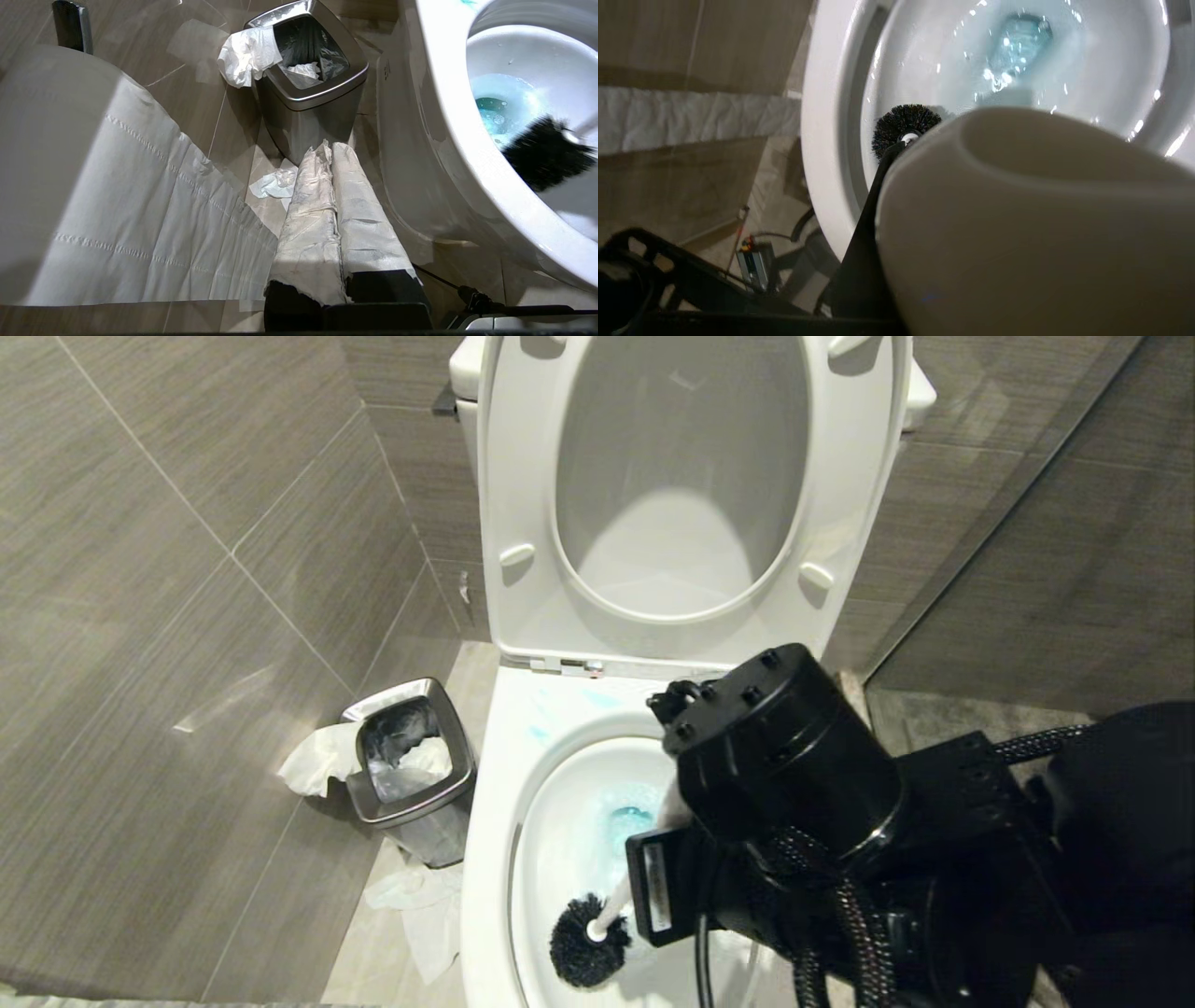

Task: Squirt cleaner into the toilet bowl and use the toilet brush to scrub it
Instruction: Scrub the toilet bowl

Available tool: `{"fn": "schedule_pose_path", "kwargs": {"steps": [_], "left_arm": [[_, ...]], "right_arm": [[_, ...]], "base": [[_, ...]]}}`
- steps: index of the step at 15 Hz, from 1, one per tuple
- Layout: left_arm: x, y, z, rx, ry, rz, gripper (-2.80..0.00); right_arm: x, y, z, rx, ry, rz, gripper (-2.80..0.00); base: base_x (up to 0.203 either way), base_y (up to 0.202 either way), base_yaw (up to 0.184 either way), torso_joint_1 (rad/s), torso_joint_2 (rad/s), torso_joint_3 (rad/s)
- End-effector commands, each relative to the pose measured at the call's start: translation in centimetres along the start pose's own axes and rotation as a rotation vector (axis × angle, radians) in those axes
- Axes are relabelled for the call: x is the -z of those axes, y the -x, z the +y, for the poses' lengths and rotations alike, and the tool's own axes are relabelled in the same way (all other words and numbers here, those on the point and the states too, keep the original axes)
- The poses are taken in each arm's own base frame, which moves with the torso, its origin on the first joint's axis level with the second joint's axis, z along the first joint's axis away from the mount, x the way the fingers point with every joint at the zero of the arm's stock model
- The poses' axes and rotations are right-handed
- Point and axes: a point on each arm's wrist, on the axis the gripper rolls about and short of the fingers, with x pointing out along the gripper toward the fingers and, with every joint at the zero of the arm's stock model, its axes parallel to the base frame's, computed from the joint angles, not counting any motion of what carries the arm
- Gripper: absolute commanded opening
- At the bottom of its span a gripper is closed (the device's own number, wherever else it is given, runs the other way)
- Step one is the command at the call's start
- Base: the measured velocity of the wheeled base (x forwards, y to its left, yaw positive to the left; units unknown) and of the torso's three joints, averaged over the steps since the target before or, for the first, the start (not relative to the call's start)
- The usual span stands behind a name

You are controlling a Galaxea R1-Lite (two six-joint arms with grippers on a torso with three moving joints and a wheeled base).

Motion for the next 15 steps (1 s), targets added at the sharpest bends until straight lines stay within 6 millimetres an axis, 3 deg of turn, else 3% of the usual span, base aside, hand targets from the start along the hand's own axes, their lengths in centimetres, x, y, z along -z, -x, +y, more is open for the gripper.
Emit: {"fn": "schedule_pose_path", "kwargs": {"steps": [1,5,7,9,12,15], "left_arm": [[0.1,0.0,0.0,-0.001,0.0,0.005,-2.8],[0.1,0.0,0.0,-0.001,0.0,0.004,-2.8],[0.1,0.0,0.0,0.0,0.0,0.003,-2.8],[0.1,0.0,0.0,-0.001,0.0,0.004,-2.8],[0.1,0.0,0.0,0.0,0.0,0.004,-2.8],[0.1,0.0,0.0,0.0,0.0,0.003,-2.8]], "right_arm": [[-0.7,-3.4,1.1,0.041,0.0,-0.011,-2.8],[-5.3,-5.6,-1.4,0.119,-0.034,-0.111,-2.8],[-7.4,-5.8,-3.4,0.16,-0.061,-0.155,-2.8],[-8.4,-4.7,-5.1,0.19,-0.055,-0.178,-2.8],[-7.7,-1.4,-6.9,0.201,-0.044,-0.168,-2.8],[-4.9,2.4,-8.2,0.183,-0.022,-0.117,-2.8]], "base": [[0.0,0.0,0.0,0.0,0.0,0.0],[0.0,0.0,0.0,0.0,0.0,0.0],[0.0,0.0,0.0,0.0,0.0,0.0],[0.0,0.0,0.0,0.0,0.0,0.0],[0.0,0.0,0.0,0.0,0.0,0.0],[0.0,0.0,0.0,0.0,0.0,0.0]]}}
